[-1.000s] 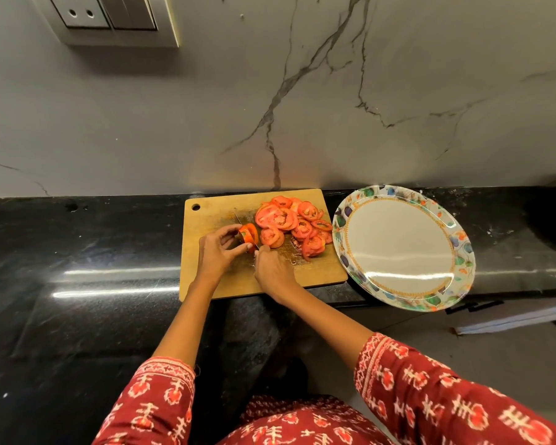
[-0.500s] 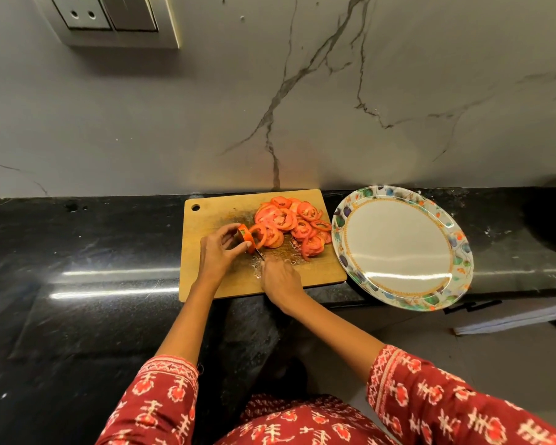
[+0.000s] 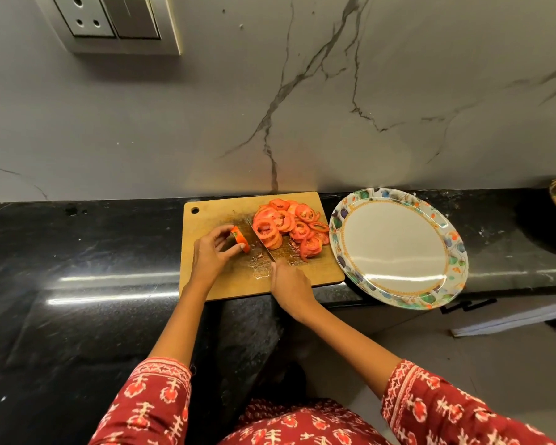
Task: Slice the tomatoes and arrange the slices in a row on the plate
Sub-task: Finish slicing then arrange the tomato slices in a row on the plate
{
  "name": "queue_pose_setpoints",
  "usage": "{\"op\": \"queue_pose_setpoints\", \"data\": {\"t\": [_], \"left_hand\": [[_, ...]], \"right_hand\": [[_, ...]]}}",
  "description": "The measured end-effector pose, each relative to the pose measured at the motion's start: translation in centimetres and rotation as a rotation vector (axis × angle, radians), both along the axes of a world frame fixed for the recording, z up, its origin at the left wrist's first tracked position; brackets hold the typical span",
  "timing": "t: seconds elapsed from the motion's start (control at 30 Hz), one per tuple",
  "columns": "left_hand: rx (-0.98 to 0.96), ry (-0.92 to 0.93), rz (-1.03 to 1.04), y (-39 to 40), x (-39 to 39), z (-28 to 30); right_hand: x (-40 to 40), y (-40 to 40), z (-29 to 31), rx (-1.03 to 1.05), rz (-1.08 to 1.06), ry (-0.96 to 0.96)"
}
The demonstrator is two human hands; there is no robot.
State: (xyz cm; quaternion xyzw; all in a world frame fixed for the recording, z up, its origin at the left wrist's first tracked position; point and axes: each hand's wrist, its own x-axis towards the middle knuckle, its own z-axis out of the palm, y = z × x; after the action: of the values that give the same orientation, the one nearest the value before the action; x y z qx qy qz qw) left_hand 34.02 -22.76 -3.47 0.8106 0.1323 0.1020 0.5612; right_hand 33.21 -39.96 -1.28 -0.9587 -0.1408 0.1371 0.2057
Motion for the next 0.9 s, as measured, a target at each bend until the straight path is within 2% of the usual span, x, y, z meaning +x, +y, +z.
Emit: {"op": "queue_pose_setpoints", "data": {"t": [0.2, 0.9], "left_hand": [[0.018, -0.022, -0.036, -0.6, 0.3, 0.0], [-0.055, 0.019, 0.017, -0.9, 0.7, 0.0]], "right_hand": [[0.3, 1.5, 2.3, 0.1, 0.025, 0.018], [-0.5, 1.8, 2.1, -0.058, 0.03, -0.02]]}}
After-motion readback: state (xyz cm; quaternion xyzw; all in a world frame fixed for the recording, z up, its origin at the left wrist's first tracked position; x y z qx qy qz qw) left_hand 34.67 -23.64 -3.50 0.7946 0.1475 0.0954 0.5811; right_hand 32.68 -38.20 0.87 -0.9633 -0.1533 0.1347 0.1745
